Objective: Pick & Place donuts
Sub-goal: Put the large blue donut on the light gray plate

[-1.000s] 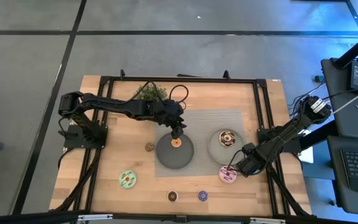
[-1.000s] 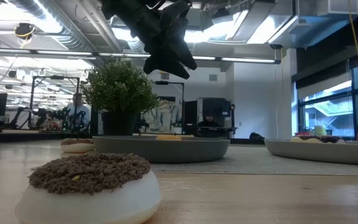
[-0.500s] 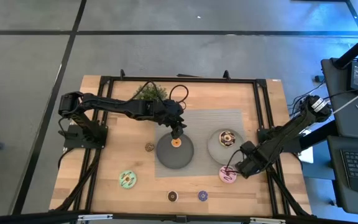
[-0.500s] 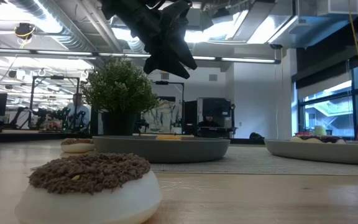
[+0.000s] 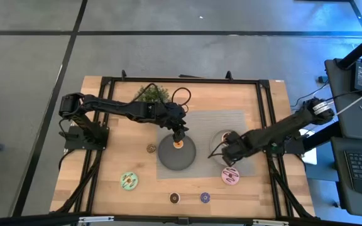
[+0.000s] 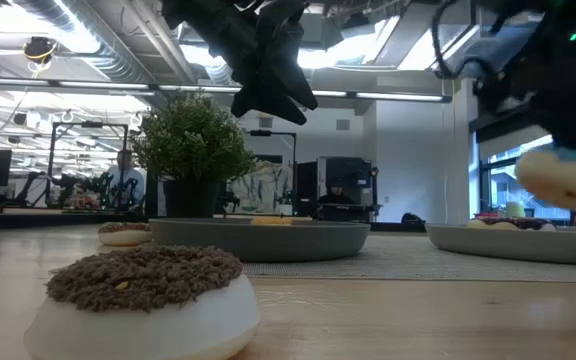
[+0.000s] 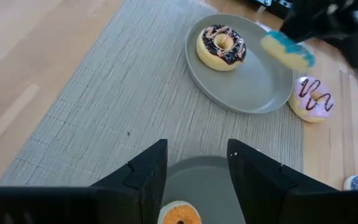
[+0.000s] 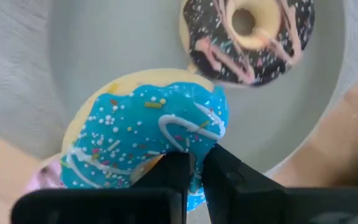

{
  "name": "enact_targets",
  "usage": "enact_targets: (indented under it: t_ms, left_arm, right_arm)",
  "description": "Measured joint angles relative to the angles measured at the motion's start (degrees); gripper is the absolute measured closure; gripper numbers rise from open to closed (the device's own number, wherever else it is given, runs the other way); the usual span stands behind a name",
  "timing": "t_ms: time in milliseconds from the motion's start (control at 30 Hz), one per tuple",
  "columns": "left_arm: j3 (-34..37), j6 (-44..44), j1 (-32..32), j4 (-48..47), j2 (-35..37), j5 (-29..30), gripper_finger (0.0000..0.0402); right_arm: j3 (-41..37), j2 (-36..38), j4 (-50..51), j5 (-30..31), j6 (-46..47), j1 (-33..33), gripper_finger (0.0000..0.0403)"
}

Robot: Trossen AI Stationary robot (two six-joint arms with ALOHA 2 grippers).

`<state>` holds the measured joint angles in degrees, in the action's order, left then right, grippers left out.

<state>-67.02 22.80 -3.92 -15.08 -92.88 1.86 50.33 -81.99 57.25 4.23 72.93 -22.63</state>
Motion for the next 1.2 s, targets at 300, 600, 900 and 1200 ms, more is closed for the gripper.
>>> enact_targets:
  t_ms: [300, 600, 900, 1200]
  left_arm:
    - [0.0, 0.4, 0.9, -0.1, 0.0, 0.0, 0.0236]
    - [0.0, 0.4, 0.9, -0.1, 0.0, 0.0, 0.0238]
    - [0.0, 0.4, 0.9, -0.1, 0.0, 0.0, 0.0239]
    - [0.0, 0.4, 0.9, -0.1, 0.0, 0.0, 0.0236]
  right_arm:
    - [0.0, -8.9, -4.2, -4.1, -5.8, 1.2, 0.0367]
    - [0.2, -11.9, -4.9, -4.8, -5.9, 1.3, 0.0366]
    - [0.0, -9.7, -4.6, -5.0, -6.0, 2.1, 0.0307]
    - [0.4, -9.6, -2.4, -5.8, -5.8, 2.4, 0.0246]
